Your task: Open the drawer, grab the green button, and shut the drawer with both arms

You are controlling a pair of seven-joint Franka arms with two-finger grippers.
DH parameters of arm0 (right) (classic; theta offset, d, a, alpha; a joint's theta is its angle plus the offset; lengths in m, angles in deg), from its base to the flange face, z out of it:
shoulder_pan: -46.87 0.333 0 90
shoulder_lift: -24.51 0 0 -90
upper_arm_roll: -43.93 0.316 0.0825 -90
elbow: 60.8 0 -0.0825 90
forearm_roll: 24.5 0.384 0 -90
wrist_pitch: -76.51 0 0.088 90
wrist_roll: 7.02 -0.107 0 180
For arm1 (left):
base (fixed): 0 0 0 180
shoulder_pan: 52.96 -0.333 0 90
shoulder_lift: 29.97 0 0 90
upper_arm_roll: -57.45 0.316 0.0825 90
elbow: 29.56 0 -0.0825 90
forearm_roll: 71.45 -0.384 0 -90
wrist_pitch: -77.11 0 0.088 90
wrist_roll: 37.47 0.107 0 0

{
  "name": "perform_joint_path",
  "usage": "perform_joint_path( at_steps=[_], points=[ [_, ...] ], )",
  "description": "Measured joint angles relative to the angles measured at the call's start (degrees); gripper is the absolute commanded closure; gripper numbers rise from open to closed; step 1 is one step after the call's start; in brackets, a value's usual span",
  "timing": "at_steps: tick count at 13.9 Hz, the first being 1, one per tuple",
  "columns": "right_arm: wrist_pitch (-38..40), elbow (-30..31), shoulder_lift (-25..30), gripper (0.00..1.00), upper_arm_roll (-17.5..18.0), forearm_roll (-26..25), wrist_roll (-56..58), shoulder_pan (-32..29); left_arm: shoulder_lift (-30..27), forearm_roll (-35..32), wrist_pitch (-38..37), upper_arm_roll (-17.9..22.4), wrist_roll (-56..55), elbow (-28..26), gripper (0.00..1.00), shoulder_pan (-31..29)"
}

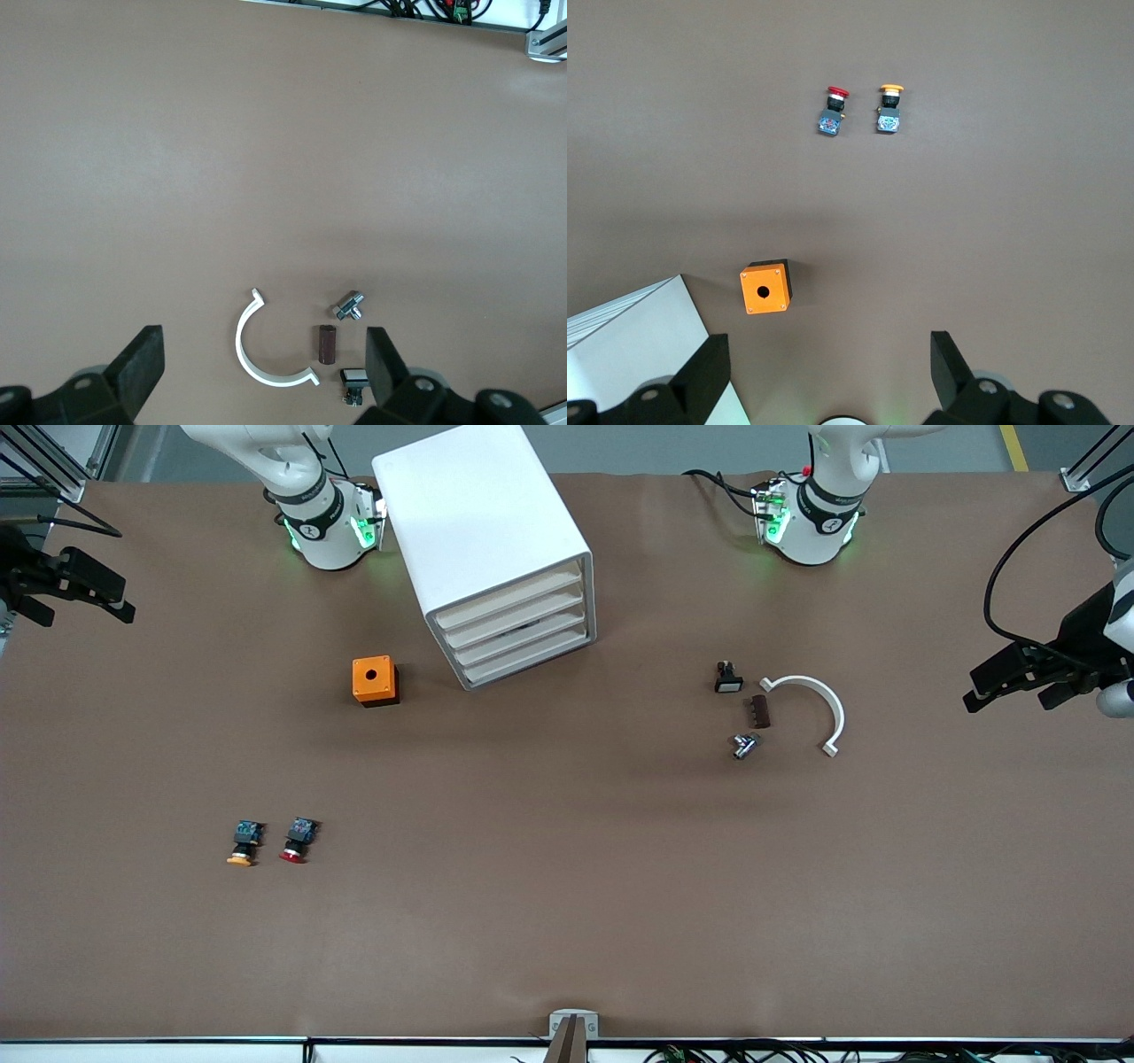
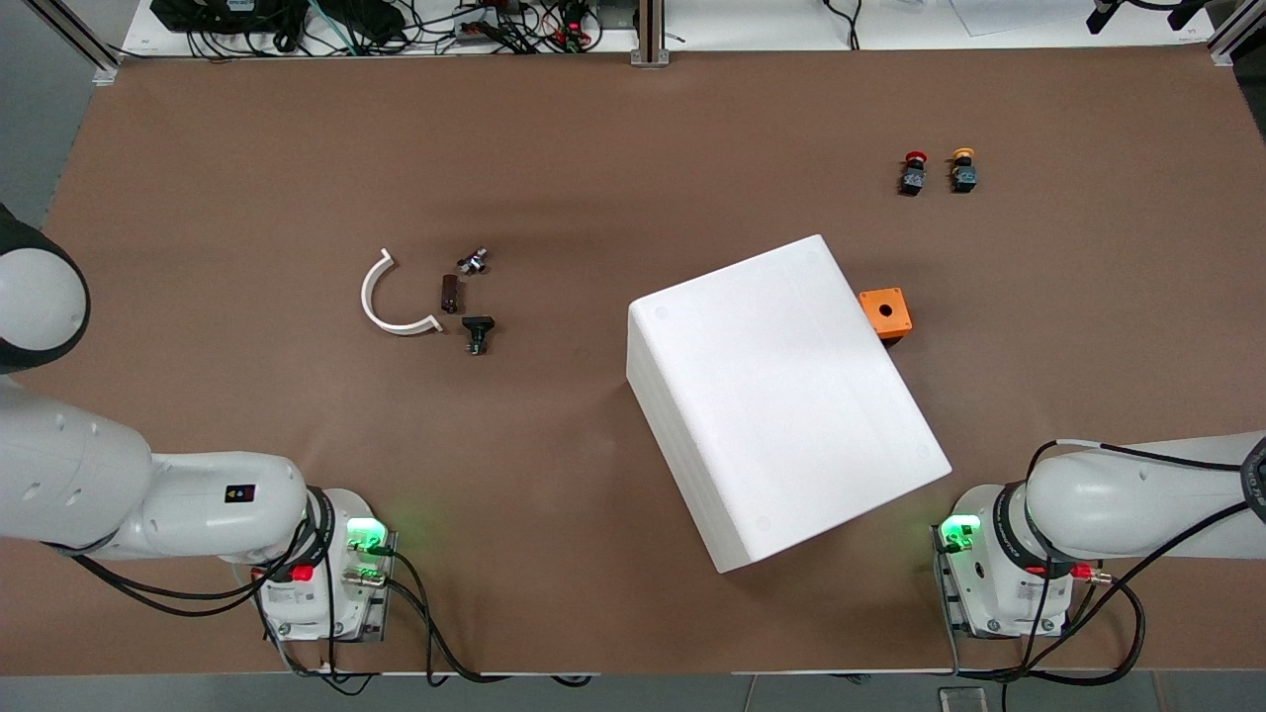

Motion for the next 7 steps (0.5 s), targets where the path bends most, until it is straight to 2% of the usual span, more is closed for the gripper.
perform_joint_path(
  at_steps=[4,7],
  points=[
    [-1.1,0.0,0.1,0.00,0.1,-0.6,0.6,-0.2,0.3,-0.8,-4.7,0.5,-1.8,4.2,0.00,0.0],
    [-1.1,0.0,0.3,0.00,0.2,-0.6,0.7,-0.3,0.4,-0.8,-5.2,0.6,-1.9,4.9,0.00,0.0]
  ],
)
